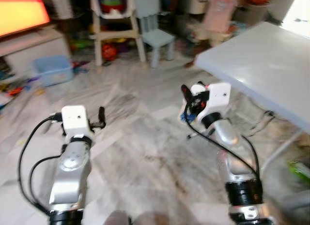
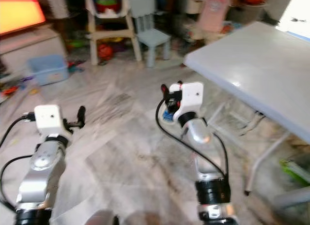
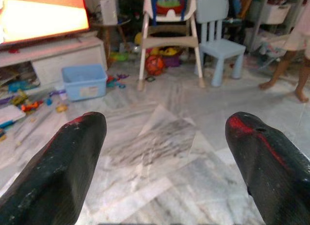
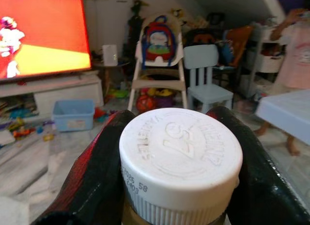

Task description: Restocking fridge

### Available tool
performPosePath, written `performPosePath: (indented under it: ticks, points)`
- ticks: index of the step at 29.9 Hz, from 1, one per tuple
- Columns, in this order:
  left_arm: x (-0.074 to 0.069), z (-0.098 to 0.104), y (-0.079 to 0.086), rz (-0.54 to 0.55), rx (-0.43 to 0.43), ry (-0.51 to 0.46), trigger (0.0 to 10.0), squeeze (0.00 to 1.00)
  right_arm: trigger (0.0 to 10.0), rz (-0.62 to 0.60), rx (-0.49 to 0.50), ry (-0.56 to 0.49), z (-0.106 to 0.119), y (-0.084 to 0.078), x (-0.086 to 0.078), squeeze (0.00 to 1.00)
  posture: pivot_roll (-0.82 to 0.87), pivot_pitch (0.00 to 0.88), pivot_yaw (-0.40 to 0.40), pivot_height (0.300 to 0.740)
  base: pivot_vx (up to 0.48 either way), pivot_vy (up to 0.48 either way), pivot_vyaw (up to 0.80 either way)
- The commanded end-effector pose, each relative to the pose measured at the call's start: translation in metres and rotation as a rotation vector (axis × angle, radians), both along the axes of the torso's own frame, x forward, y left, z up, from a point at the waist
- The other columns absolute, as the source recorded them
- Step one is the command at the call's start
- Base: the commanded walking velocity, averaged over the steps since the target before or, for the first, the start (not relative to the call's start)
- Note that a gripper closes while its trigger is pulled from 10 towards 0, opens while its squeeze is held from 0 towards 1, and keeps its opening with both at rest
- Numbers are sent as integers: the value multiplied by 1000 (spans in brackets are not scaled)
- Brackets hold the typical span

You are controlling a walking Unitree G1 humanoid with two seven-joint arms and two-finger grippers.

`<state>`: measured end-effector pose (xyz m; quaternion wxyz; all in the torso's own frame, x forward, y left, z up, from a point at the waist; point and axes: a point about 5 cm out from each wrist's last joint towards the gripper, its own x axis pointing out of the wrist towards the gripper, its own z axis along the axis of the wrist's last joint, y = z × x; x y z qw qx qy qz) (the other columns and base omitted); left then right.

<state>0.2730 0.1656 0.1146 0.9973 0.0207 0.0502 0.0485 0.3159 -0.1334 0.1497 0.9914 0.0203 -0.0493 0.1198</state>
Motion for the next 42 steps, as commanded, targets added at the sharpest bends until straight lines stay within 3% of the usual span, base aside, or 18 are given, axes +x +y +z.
performPosePath:
  ticks: [1, 11, 32, 42]
  points:
    - [2, 4, 3, 30, 31, -4, 10000, 0, 10000, 4, 14, -39, 11, 3, 4, 0, 102, 0, -45, 740, 0, 0, 800]
    - [0, 6, -1, 71, 74, 3, 10000, 0, 10000, -4, 22, -15, 7, 6, 2, 0, 98, 0, -39, 740, -139, 0, 800]
    - [-2, 1, 2, 63, 71, 28, 10000, 0, 10000, -26, 20, 36, -2, -2, 1, 0, 92, 0, -66, 740, -310, 0, 800]
    - [0, 1, 4, 50, 64, 32, 10000, 0, 10000, -45, 39, 43, -2, -5, 1, 0, 91, 0, -66, 740, -260, 0, 301]
